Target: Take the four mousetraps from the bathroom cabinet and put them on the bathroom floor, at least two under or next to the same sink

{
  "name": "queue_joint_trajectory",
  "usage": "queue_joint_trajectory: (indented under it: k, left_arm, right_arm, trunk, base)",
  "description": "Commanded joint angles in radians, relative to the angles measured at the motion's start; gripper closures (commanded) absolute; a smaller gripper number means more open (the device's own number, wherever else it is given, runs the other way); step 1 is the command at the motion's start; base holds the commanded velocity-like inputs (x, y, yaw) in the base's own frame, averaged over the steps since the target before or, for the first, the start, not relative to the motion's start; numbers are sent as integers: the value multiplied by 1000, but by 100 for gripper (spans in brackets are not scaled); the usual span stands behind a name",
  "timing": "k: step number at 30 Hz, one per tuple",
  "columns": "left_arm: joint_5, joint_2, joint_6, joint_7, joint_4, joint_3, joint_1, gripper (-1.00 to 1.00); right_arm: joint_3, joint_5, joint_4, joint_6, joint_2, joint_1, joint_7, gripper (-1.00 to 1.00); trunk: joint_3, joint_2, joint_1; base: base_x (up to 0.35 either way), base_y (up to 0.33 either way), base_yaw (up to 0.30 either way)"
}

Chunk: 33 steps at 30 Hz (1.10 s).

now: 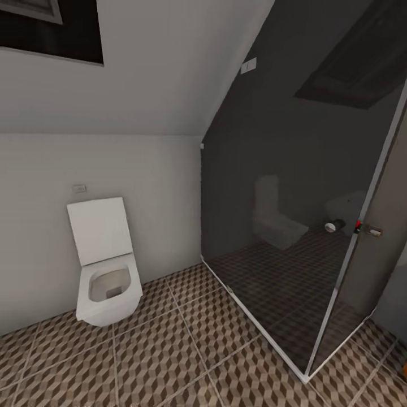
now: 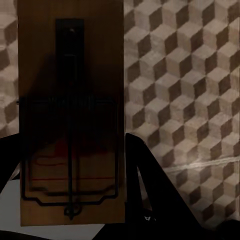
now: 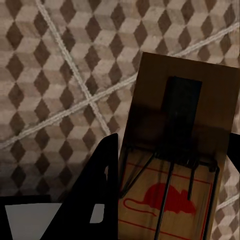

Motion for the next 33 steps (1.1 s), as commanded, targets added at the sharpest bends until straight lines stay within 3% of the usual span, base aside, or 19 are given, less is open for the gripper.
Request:
queue_joint_trajectory:
  k: [1,33]
  left_arm:
    - [5,0,-2,4,0,-8,-1,100]
    - [4,2,-3,-9,-12,-11,-1,100]
  right_arm:
    - [1,6,1,3,0,-1,-1,100]
    - [1,6,1,1,-5,-1,-17,100]
  trunk:
    - [-1,-1,0]
    - [-1,-1,0]
  base:
    - [0,0,272]
    - [0,0,272]
